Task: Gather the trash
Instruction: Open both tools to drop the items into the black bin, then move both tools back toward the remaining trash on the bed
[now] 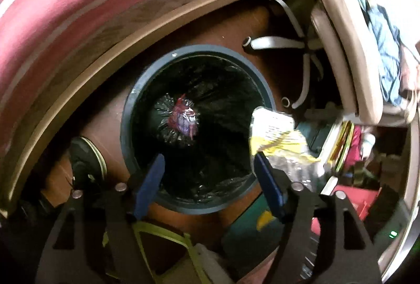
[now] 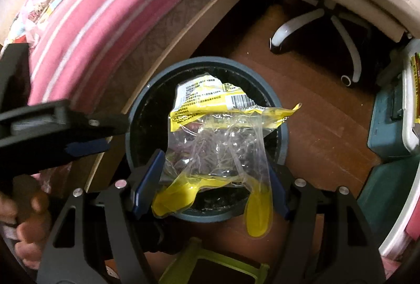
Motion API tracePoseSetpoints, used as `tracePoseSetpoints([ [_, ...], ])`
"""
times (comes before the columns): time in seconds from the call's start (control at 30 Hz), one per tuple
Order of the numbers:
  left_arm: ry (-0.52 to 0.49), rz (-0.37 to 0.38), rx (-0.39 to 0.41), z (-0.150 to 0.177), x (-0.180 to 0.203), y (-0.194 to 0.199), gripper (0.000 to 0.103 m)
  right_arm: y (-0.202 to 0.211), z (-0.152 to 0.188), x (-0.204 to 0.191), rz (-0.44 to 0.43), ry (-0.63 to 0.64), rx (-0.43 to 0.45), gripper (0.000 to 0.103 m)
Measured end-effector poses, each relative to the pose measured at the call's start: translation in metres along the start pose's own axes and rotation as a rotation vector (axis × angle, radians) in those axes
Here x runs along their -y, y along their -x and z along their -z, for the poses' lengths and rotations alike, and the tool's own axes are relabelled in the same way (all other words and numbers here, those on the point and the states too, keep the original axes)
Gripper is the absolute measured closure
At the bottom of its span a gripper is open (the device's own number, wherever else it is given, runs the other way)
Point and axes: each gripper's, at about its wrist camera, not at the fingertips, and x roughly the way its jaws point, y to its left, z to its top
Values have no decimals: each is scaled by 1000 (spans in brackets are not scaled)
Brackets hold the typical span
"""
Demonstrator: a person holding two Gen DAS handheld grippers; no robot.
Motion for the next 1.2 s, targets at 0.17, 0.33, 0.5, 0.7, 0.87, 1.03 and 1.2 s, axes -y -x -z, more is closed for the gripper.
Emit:
tracePoseSetpoints([
  [0.17, 59, 35, 52, -3, -8, 15, 30, -10, -6, -9, 7, 26, -7, 26],
  [0.33, 91, 66, 70, -1, -14, 24, 30, -9, -1, -12, 22, 32, -1, 18],
  [0.5, 82, 94, 96, 4, -15, 38, 29, 1, 4, -12, 21, 25, 3, 18],
  [0.7, 44, 150, 196, 11, -8, 73, 27, 38, 2, -26, -6, 50, 80, 18],
  [0.87, 39, 215, 303, 16, -7, 117, 24, 78, -8, -53, -31, 124, 179, 18],
  [1.03, 73, 257, 406, 24, -20, 168, 20, 122, -20, -89, -97, 187, 284, 18],
  [1.2, 119, 273, 513, 35, -45, 228, 18, 165, -25, -143, -172, 287, 371, 18],
])
